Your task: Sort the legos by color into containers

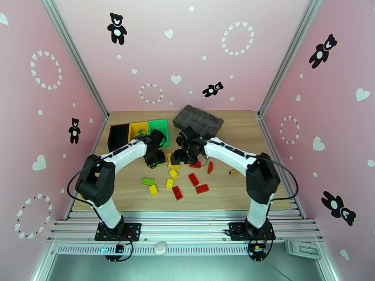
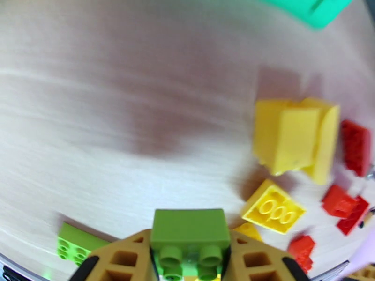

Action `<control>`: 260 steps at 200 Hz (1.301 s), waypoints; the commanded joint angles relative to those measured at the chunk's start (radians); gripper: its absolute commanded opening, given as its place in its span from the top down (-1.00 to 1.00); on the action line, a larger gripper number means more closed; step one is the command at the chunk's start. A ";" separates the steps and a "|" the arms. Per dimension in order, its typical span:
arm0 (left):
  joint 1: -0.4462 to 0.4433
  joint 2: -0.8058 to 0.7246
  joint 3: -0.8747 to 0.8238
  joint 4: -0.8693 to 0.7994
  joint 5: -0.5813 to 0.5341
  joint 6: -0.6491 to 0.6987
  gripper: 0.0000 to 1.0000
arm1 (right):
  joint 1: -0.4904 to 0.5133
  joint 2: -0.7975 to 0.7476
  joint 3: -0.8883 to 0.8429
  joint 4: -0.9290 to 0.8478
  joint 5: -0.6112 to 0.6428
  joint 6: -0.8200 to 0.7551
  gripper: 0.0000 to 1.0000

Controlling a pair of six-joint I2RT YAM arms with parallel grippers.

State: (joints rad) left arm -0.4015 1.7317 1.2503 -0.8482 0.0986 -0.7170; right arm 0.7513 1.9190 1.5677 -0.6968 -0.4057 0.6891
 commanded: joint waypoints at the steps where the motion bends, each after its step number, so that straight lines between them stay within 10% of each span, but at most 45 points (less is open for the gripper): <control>1: 0.059 -0.038 0.030 -0.004 0.056 0.035 0.41 | -0.005 0.084 0.100 0.054 -0.109 0.049 -0.44; 132: 0.378 0.260 0.538 -0.139 0.057 0.129 0.40 | -0.044 0.403 0.595 -0.033 -0.232 0.100 -0.40; 176: 0.380 0.406 0.779 -0.233 0.073 0.152 -0.06 | -0.054 0.366 0.592 -0.104 -0.190 0.037 -0.43; 260: 0.351 0.137 0.383 -0.161 0.015 0.115 -0.33 | -0.047 0.239 0.437 -0.152 -0.058 -0.058 -0.48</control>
State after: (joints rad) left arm -0.0280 2.0064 1.7481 -1.0271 0.1463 -0.5804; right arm 0.6964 2.2520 2.0621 -0.8158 -0.5266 0.6758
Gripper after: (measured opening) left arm 0.652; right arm 0.737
